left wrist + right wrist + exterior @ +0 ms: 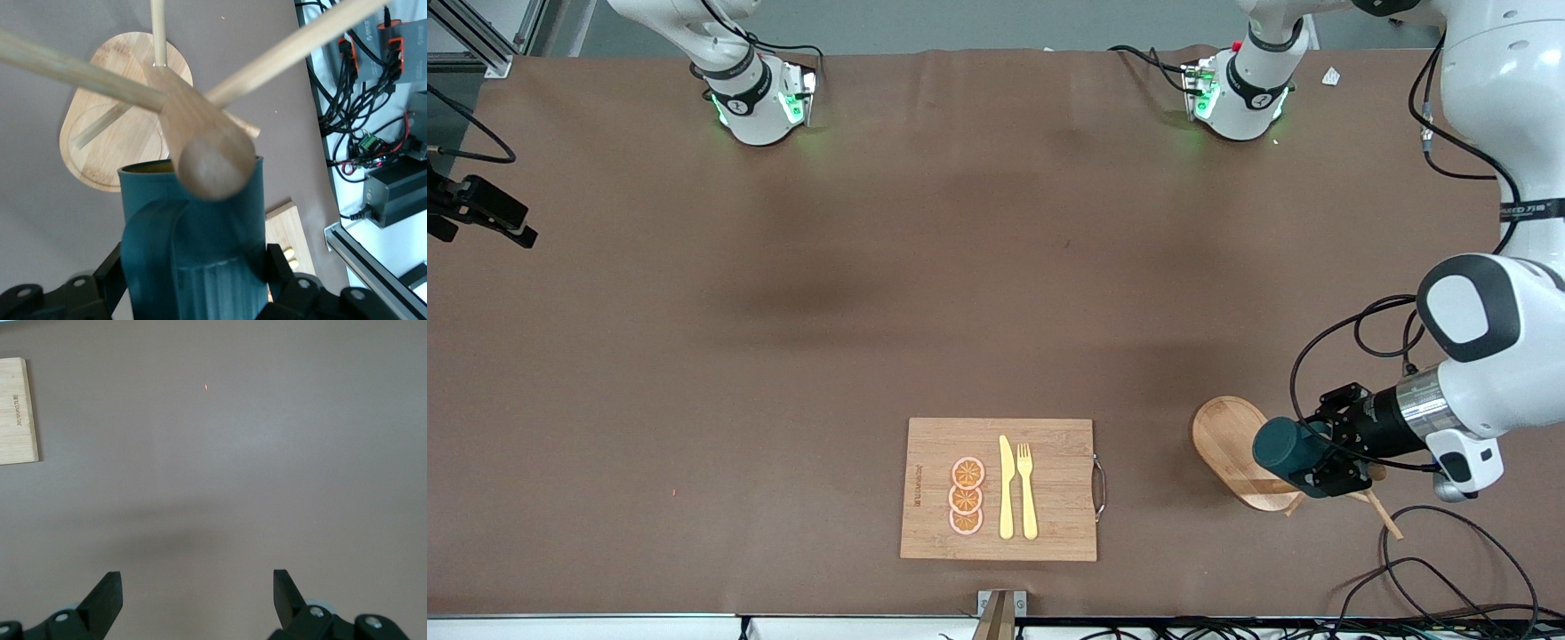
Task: Transfer cup from left to right arm and place
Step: 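Lift the teal mug off the stand's peg with the left gripper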
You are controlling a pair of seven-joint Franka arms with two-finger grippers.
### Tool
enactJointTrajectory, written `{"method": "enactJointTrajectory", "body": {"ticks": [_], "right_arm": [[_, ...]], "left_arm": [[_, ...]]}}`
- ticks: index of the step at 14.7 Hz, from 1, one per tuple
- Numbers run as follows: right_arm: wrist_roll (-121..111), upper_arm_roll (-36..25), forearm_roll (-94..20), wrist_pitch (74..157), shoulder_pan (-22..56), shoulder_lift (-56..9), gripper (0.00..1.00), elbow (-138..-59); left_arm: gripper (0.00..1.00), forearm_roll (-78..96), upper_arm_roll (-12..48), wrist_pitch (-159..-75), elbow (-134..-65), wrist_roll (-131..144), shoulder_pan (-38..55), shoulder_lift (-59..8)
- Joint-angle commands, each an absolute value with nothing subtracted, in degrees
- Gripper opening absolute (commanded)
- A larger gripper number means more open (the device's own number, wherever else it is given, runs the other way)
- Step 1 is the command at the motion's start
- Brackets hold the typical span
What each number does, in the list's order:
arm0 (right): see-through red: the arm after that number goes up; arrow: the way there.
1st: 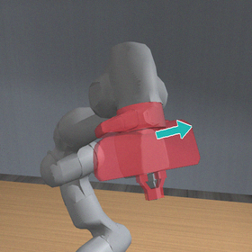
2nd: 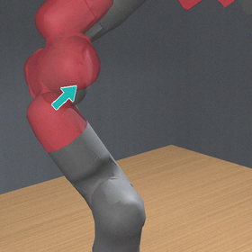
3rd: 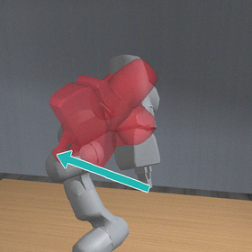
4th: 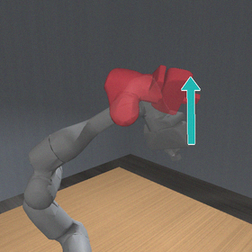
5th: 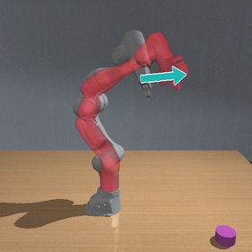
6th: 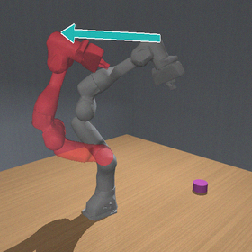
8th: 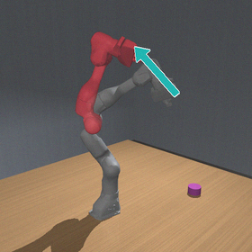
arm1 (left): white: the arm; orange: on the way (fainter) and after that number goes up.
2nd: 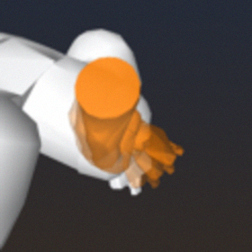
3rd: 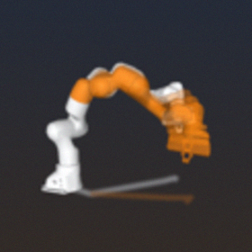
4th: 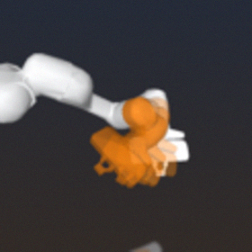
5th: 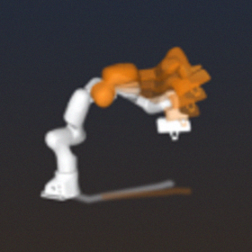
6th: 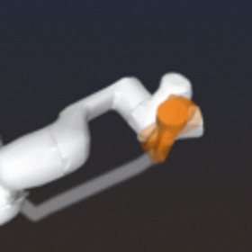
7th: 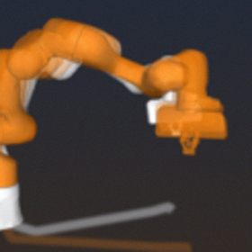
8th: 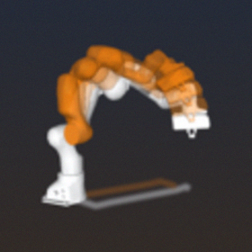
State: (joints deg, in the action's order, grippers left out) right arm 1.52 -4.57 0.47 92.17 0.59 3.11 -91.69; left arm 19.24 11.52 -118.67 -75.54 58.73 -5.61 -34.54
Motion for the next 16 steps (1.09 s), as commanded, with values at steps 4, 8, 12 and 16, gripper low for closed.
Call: {"method": "enactJointTrajectory", "body": {"ticks": [4,8,12,16], "right_arm": [[1.0,-4.7,1.1,91.9,0.7,4.4,1.00,-92.5],[1.0,-4.7,1.1,91.9,0.7,4.4,1.00,-92.5],[1.0,-4.7,1.1,91.9,0.7,4.4,1.00,-92.5],[1.0,-4.7,1.1,91.9,0.7,4.4,1.00,-92.5]], "left_arm": [[0.73,19.9,12.9,-114.6,-76.0,61.3,-5.4,-30.2],[0.73,19.1,15.5,-113.2,-76.0,64.2,-5.2,-28.8],[0.73,18.8,17.0,-113.2,-76.0,66.4,-3.3,-27.9],[0.73,12.6,17.0,-113.3,-75.9,71.4,3.1,-27.7]]}}
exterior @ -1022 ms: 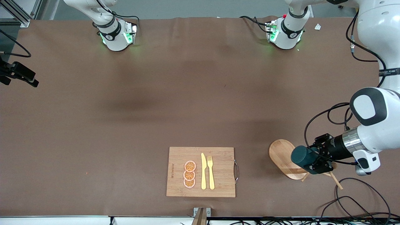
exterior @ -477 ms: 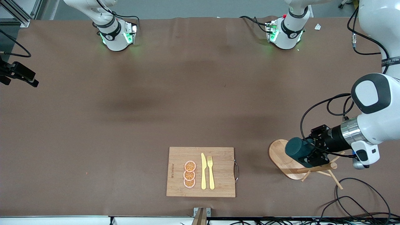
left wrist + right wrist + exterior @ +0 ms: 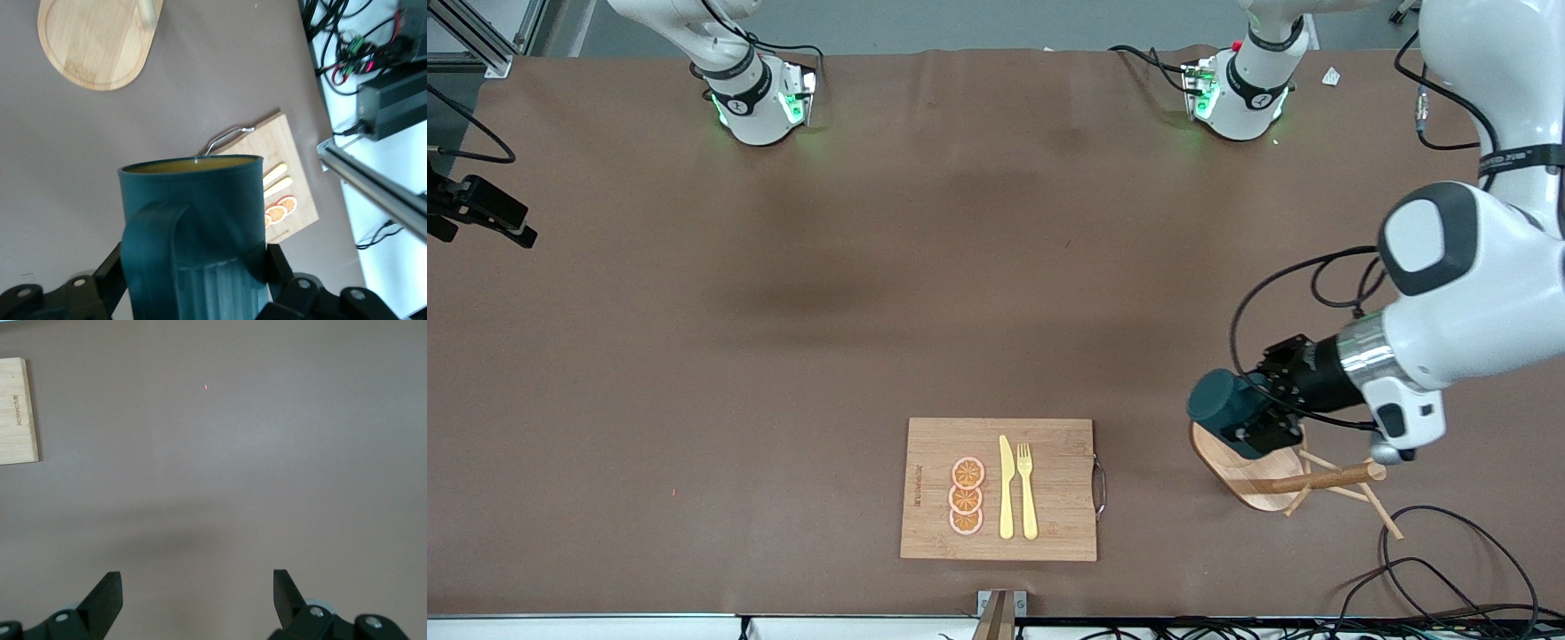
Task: Transfer cup from left to right arm and place
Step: 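Carry the teal mug with the left gripper to the table's middle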
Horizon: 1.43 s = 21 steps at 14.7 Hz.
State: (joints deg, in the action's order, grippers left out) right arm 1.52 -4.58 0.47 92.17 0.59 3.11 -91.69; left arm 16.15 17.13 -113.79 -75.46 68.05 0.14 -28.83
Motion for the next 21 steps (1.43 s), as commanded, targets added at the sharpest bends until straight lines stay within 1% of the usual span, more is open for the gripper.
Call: {"method": "enactJointTrajectory", "body": {"ticks": [1,9,17,21], "right_arm": [[1.0,-4.7,1.1,91.9,0.7,4.4,1.00,-92.5],[1.0,-4.7,1.1,92.0,0.6,4.4,1.00,-92.5],[0.4,-4.7,1.1,92.1,0.5,4.3,1.00,-92.6],[0.4,-4.7,1.1,92.1,0.5,4.3,1.00,-92.6]], "left_arm": [[0.73,10.0,17.0,-113.7,-75.9,72.9,5.9,-27.8],[0.73,-8.6,16.7,-118.4,-75.9,84.8,19.8,-30.0],[0.72,-27.2,16.8,-118.4,-76.1,94.1,28.0,-32.1],[0.73,-36.7,16.7,-118.5,-76.0,101.5,31.9,-35.6]]}}
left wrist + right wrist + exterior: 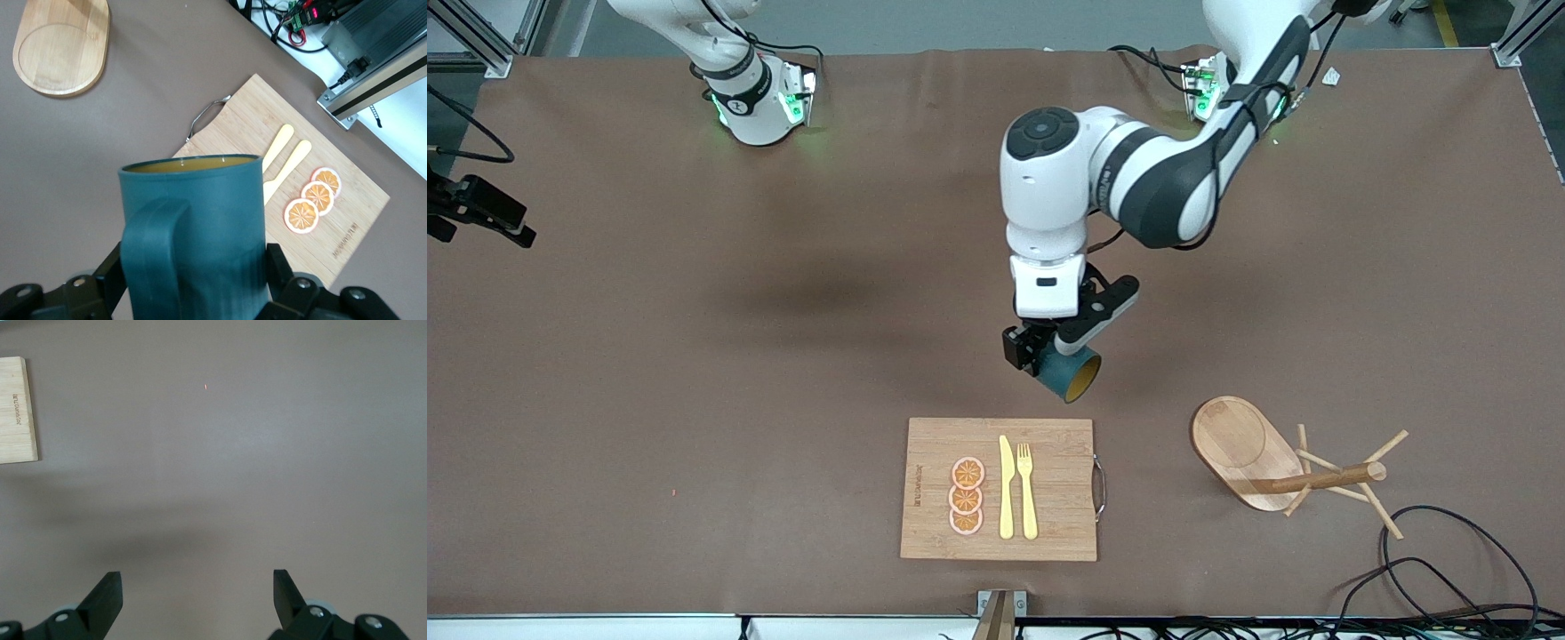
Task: Transfer cup from left to right arm and place
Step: 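Carry the teal mug with the left gripper to the table's middle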
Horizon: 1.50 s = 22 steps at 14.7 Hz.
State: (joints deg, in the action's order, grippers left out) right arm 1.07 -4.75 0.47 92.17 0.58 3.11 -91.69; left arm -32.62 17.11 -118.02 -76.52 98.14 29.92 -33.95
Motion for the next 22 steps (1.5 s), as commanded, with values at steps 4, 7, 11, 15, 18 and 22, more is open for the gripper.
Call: {"method": "enactJointTrajectory", "body": {"ticks": [4,7,11,15,18,22], "right_arm": [[0.4,-4.7,1.1,92.1,0.5,4.2,1.00,-92.7],[0.5,-4.7,1.1,92.4,0.4,4.1,1.00,-92.6],[0.5,-4.8,1.1,92.0,-0.1,4.0,1.00,-92.6],[0.5,-4.7,1.1,91.8,-0.2,4.0,1.00,-92.6],[0.5,-4.7,1.1,91.8,-0.2,4.0,1.00,-92.6],[0.5,-4.8,1.1,91.8,-0.2,4.0,1.00,-92.6]], "left_arm": [[0.73,-46.7,16.5,-118.5,-76.0,108.7,36.2,-38.7],[0.72,-55.2,16.2,-118.3,-76.2,113.2,39.7,-42.3],[0.72,-68.5,16.2,-117.5,-76.2,120.1,44.7,-46.7],[0.72,-77.6,15.1,-114.4,-76.2,121.3,49.7,-49.2],[0.72,-85.1,11.9,-113.4,-76.1,126.5,55.3,-53.8],[0.72,-95.4,7.8,-110.1,-76.0,127.0,60.6,-59.5]]}}
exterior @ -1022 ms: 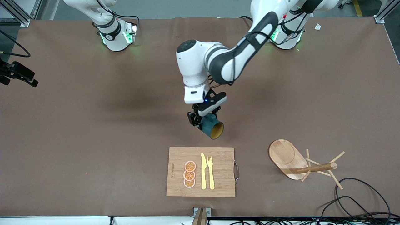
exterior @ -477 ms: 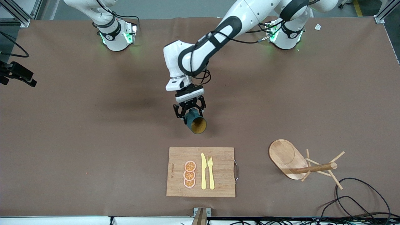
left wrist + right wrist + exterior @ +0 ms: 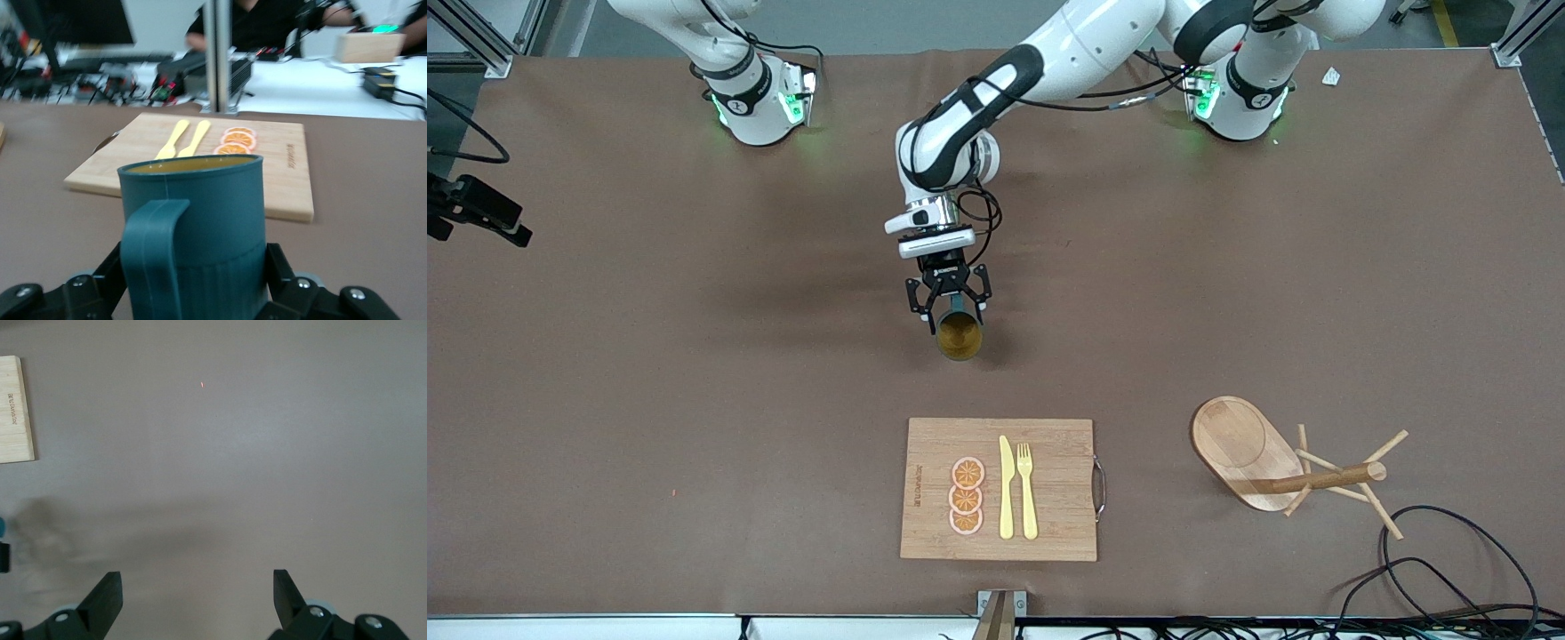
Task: Transfer cup from left to right arm and place
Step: 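Lower the mug upright onto the table and open the left gripper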
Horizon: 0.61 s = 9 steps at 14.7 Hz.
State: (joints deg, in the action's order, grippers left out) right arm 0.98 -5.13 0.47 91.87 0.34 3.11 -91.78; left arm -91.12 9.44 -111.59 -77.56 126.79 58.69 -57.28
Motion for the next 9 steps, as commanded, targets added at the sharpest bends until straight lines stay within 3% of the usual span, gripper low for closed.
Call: {"method": "enactJointTrajectory", "body": {"ticks": [1,9], "right_arm": [[0.5,-4.8,1.1,91.8,-0.2,4.0,1.00,-92.6],[0.4,-4.8,1.1,91.8,-0.6,4.0,1.00,-92.7]], "left_arm": [[0.72,-96.0,7.8,-109.7,-76.0,127.1,60.9,-59.7],[0.72,-104.0,7.7,-108.9,-76.1,130.0,62.1,-62.8]]}}
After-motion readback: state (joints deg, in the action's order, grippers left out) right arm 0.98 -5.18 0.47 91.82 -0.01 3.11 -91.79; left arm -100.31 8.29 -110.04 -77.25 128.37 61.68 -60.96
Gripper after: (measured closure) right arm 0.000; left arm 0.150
